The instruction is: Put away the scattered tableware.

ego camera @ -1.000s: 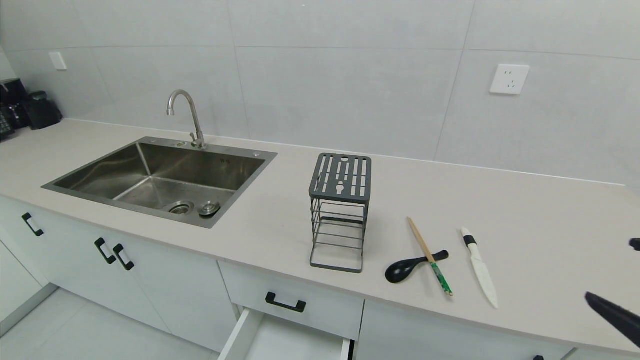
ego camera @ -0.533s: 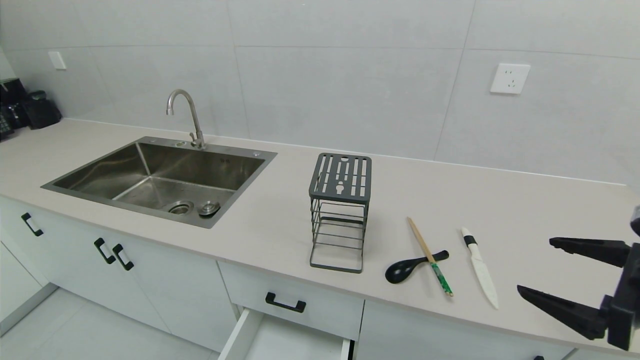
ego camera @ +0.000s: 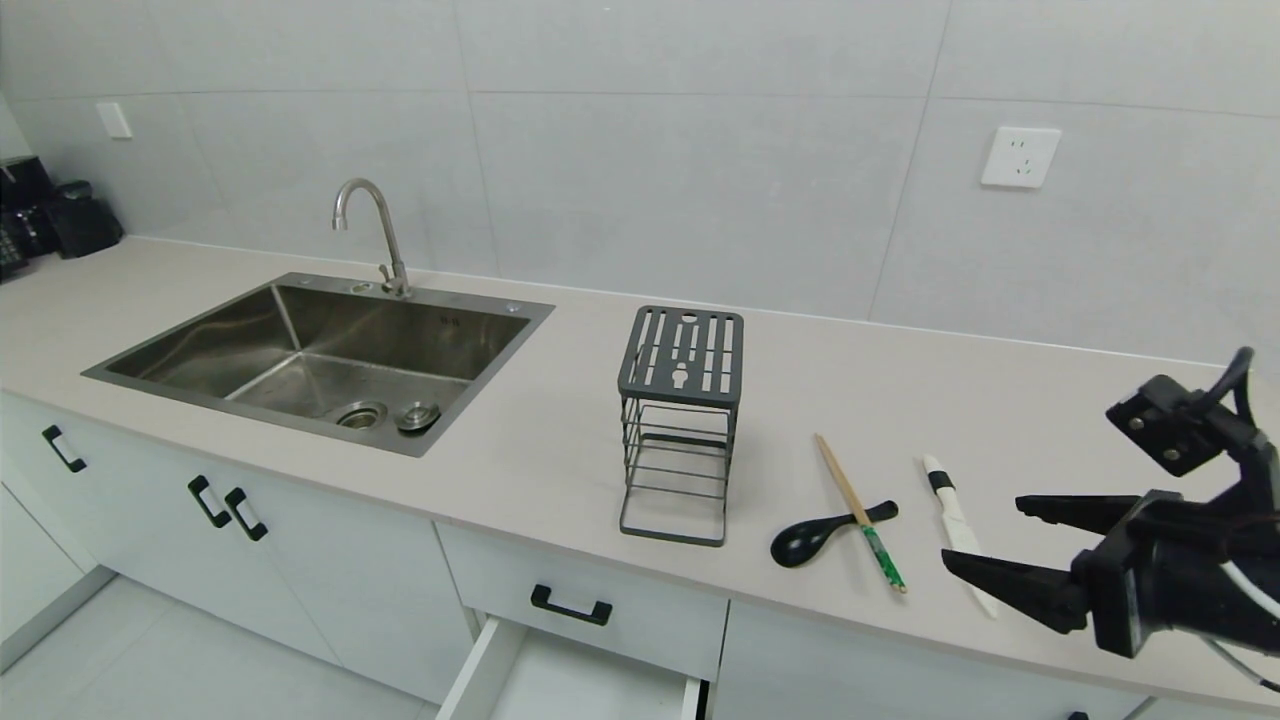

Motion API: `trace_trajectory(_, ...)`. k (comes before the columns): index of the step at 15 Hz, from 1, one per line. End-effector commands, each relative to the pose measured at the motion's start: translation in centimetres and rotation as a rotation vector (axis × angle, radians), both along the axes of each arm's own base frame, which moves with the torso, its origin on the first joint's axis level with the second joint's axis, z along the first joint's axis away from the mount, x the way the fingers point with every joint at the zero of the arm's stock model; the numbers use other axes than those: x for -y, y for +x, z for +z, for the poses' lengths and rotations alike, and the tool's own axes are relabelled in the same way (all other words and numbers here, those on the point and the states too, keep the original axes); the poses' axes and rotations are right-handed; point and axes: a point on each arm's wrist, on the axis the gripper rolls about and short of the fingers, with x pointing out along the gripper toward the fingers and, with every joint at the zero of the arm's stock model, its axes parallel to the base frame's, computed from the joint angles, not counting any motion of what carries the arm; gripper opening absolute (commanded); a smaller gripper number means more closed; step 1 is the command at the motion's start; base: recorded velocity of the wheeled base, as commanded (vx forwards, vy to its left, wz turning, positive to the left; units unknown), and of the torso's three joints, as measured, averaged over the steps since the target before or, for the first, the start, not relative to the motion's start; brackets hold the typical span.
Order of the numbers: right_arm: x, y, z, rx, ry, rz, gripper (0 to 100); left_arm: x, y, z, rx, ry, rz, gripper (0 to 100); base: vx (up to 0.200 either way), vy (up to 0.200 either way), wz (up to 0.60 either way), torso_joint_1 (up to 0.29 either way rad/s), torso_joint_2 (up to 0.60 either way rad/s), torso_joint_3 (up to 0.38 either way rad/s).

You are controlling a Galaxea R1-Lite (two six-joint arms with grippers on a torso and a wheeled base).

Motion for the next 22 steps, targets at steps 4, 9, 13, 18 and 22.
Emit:
trace_trajectory(4, -2.0, 2.8, -2.9, -0.165, -0.049, -0.082, 100, 0.0, 0.0, 0.0, 0.000, 0.000, 0.000, 100, 0.000, 0.000, 0.00, 0.000, 0.00, 0.000)
trace_trajectory(9, -2.8, 5.7, -6.0, -0.287, -0.108, -0.101, 100, 0.0, 0.0, 0.0, -0.002, 0.000, 0.002, 100, 0.000, 0.000, 0.00, 0.000, 0.00, 0.000)
trace_trajectory(13, -2.9, 7.8, -8.9, -0.288, -0.132, -0.139, 100, 0.0, 0.0, 0.0, -0.002, 0.000, 0.000, 100, 0.000, 0.000, 0.00, 0.000, 0.00, 0.000)
trace_trajectory(18, -2.9, 8.7, -12.2, -0.330, -0.171, -0.138, 100, 0.0, 0.0, 0.0, -0.002, 0.000, 0.000, 100, 0.000, 0.000, 0.00, 0.000, 0.00, 0.000)
trace_trajectory(22, -2.8, 10.6, -14.5, -0.282, -0.160, -0.151, 100, 0.0, 0.0, 0.0, 0.000, 0.000, 0.002, 100, 0.000, 0.000, 0.00, 0.000, 0.00, 0.000)
